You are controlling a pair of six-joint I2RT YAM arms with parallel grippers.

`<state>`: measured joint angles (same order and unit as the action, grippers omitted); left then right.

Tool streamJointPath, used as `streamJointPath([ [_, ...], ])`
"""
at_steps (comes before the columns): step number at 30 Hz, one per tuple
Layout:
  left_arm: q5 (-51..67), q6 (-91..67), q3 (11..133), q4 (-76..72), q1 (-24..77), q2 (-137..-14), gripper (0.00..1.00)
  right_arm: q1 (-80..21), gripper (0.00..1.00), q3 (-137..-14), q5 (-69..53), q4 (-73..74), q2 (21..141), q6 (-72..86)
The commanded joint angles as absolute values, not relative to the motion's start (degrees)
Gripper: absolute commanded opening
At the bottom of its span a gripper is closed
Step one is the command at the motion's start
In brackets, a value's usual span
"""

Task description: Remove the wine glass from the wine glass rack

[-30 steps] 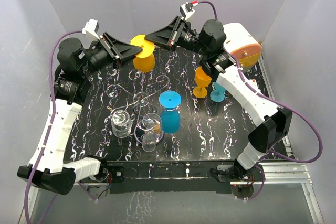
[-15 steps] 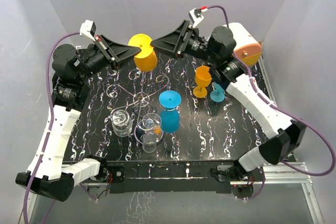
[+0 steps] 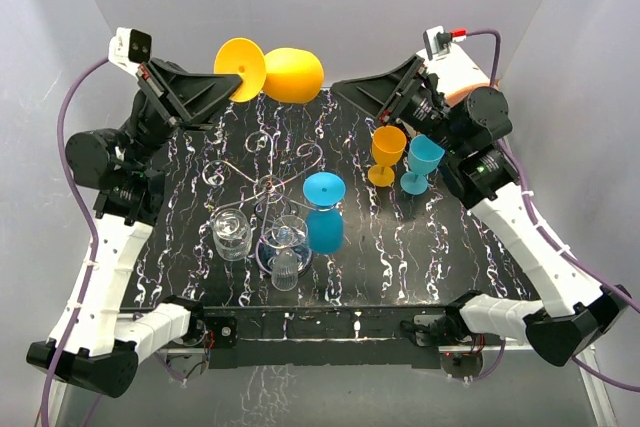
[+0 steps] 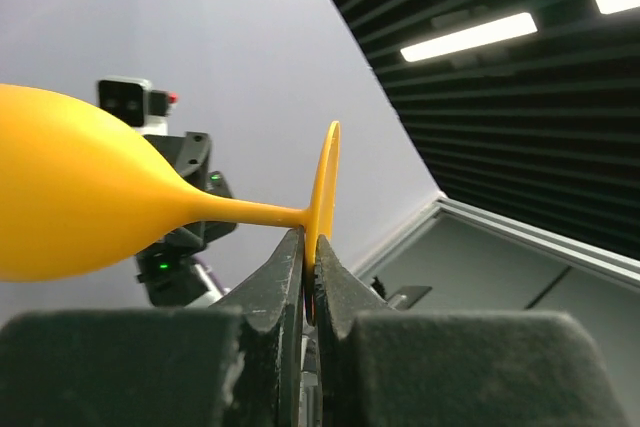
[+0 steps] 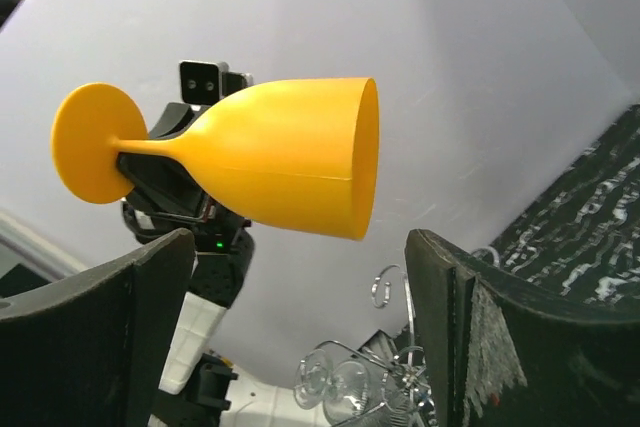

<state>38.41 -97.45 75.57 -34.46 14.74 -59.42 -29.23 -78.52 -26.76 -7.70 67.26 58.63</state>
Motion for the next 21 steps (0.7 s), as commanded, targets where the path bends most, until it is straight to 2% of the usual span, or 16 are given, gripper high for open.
streamJointPath([
  [1, 36.7, -105.8, 74.1, -49.9, 14.7, -57.8, 0.0, -29.4, 0.83, -77.7, -31.8, -25.6, 68.1, 66.0],
  [7, 35.2, -110.2, 72.0, -57.4, 14.7, -57.5, 0.0, -29.5, 0.78, -79.3, -35.8, -39.6, 72.3, 76.2],
  [13, 35.4, -111.5, 71.7, -59.3, 14.7, -57.3, 0.0, -30.2, 0.73, -81.4, -37.1, -44.8, 75.1, 81.6],
  [16, 35.9, -111.7, 71.3, -58.9, 14.7, -57.3, 0.0, -31.0, 0.65, -81.6, -37.4, -48.4, 75.7, 84.1],
  [21, 36.4, -112.4, 69.5, -56.9, 14.8, -56.7, 0.0, -33.0, 0.47, -83.5, -38.6, -50.6, 76.4, 85.7],
])
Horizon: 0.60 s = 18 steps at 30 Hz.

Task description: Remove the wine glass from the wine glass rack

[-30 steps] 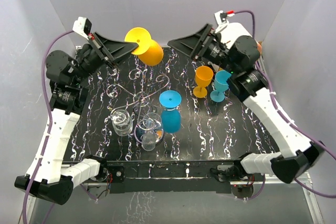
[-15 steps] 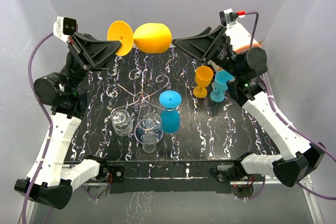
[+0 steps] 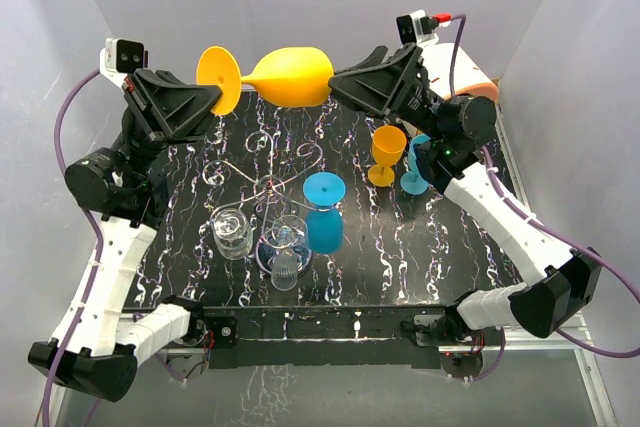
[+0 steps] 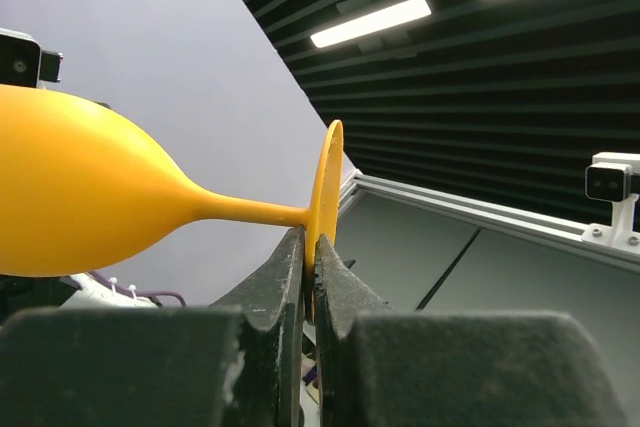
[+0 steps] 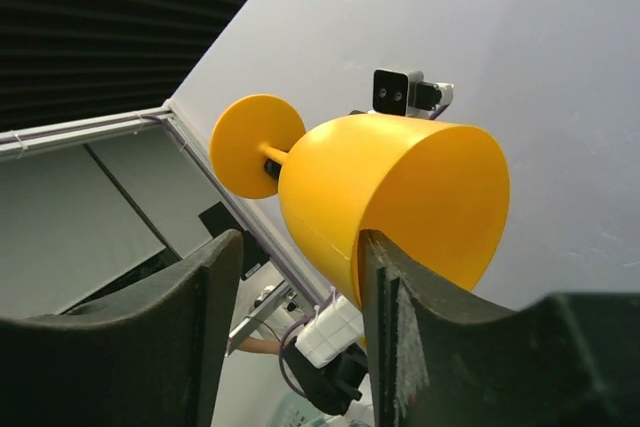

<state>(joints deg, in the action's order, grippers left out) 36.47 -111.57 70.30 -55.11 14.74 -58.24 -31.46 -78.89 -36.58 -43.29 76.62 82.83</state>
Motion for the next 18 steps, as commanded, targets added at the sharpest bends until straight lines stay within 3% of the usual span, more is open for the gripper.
streamJointPath([
  [1, 36.5, -112.3, 69.1, -56.4, 14.8, -56.7, 0.0, -33.4, 0.44, -84.0, -39.0, -50.7, 76.4, 85.8],
  [11, 35.2, -113.9, 65.7, -56.2, 14.7, -55.9, 0.0, -34.8, 0.0, -80.8, -36.4, -51.0, 72.5, 87.3],
  [15, 35.5, -112.5, 65.2, -53.0, 14.8, -54.7, 0.22, -34.8, 0.0, -78.8, -34.9, -51.3, 70.4, 87.5],
  [18, 35.6, -109.2, 64.3, -48.3, 14.7, -52.7, 0.51, -34.8, 0.0, -77.3, -33.7, -49.7, 67.9, 85.5],
])
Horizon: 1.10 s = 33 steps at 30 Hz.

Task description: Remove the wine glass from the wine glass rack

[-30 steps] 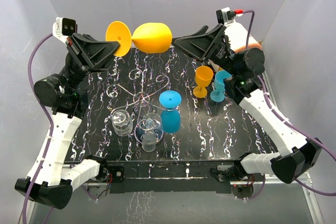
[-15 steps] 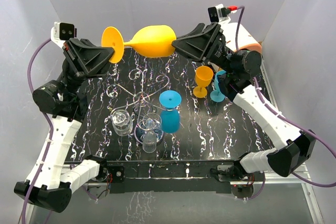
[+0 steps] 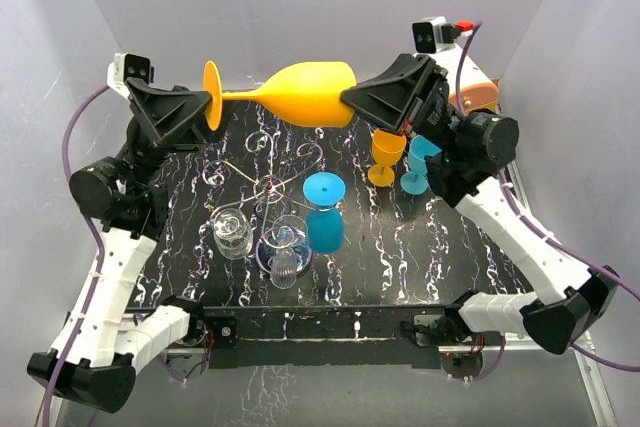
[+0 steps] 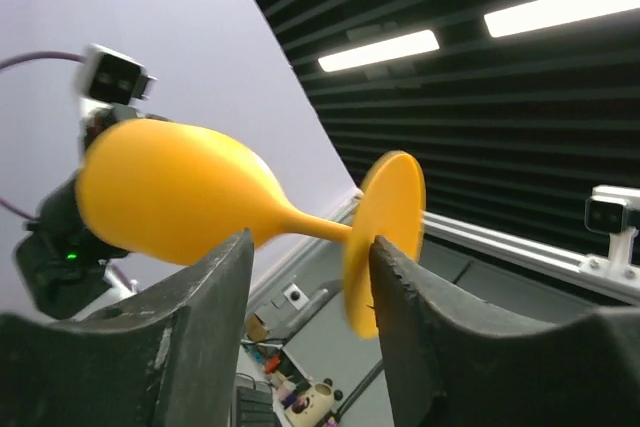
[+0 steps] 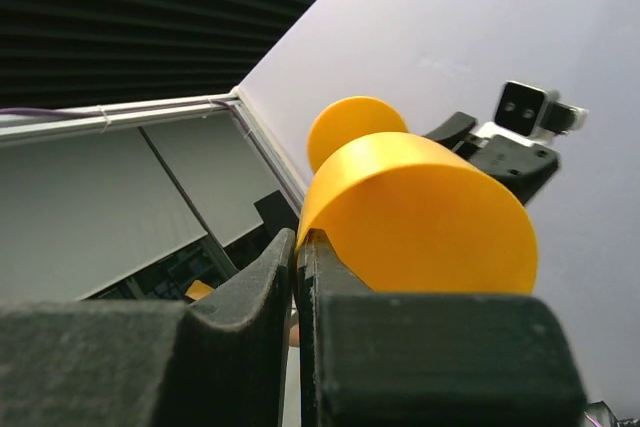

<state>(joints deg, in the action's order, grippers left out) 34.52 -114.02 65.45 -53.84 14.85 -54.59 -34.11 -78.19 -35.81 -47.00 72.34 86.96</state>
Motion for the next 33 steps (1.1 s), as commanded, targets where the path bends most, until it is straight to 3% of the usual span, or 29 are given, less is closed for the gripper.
streamJointPath([
  [1, 35.6, -108.2, 64.0, -46.5, 14.7, -51.9, 0.63, -34.8, 0.0, -77.0, -33.5, -47.7, 66.8, 84.0],
  [2, 35.8, -107.1, 63.6, -44.6, 14.7, -51.1, 0.8, -34.8, 0.0, -76.8, -32.9, -44.9, 65.7, 81.3],
  [3, 35.9, -106.1, 63.3, -42.7, 14.8, -50.4, 0.89, -34.8, 0.0, -76.8, -32.4, -41.8, 63.9, 78.8],
  [5, 36.1, -103.8, 63.0, -39.4, 14.7, -49.1, 0.98, -34.8, 0.0, -76.9, -30.2, -33.4, 61.1, 72.3],
  [9, 36.8, -99.0, 63.0, -32.6, 14.7, -47.2, 0.99, -34.8, 0.0, -79.2, -17.7, -10.1, 52.2, 54.9],
  [12, 37.1, -94.9, 64.4, -26.8, 14.7, -46.0, 0.99, -34.8, 0.0, -81.5, -1.1, 10.1, 46.9, 44.5],
  [18, 36.9, -78.9, 74.9, -4.2, 14.7, -47.1, 0.99, -34.8, 0.0, -85.5, 26.2, 38.1, 41.5, 31.6],
  [26, 35.3, -67.9, 83.0, 10.0, 14.7, -48.9, 0.99, -34.8, 0.0, -91.0, 41.8, 64.7, 42.3, 28.4],
  [33, 34.8, -66.0, 83.1, 13.1, 14.7, -48.5, 0.99, -34.8, 0.0, -91.4, 39.2, 77.6, 47.7, 32.8],
])
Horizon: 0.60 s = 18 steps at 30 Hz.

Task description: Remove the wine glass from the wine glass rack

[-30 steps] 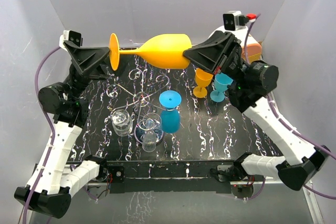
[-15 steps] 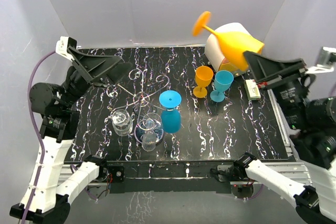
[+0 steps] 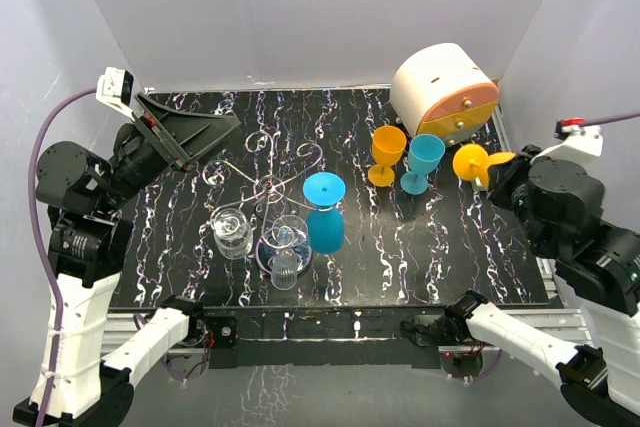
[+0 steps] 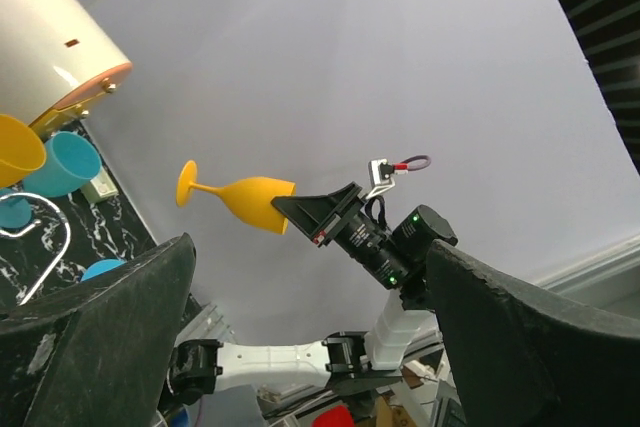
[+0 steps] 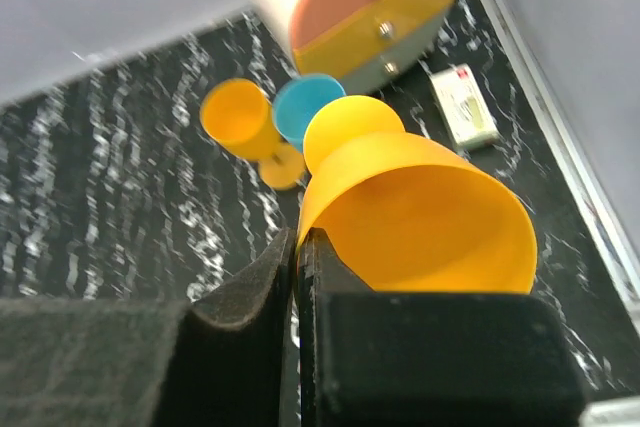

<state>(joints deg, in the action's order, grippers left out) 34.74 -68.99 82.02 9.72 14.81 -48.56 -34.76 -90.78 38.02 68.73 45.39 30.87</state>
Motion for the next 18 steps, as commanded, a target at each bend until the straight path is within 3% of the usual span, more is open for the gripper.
streamJointPath([
  [1, 34.7, -65.7, 83.2, 13.6, 14.7, -48.4, 0.99, -34.8, 0.0, -90.2, 38.9, 78.0, 48.4, 33.3],
  [7, 33.9, -64.4, 84.9, 16.4, 14.7, -48.2, 0.99, -34.8, 0.0, -82.0, 37.9, 76.8, 54.5, 37.4],
  [18, 31.2, -59.5, 91.8, 26.5, 14.7, -48.5, 0.99, -30.0, 0.0, -72.6, 37.6, 58.9, 62.2, 31.3],
])
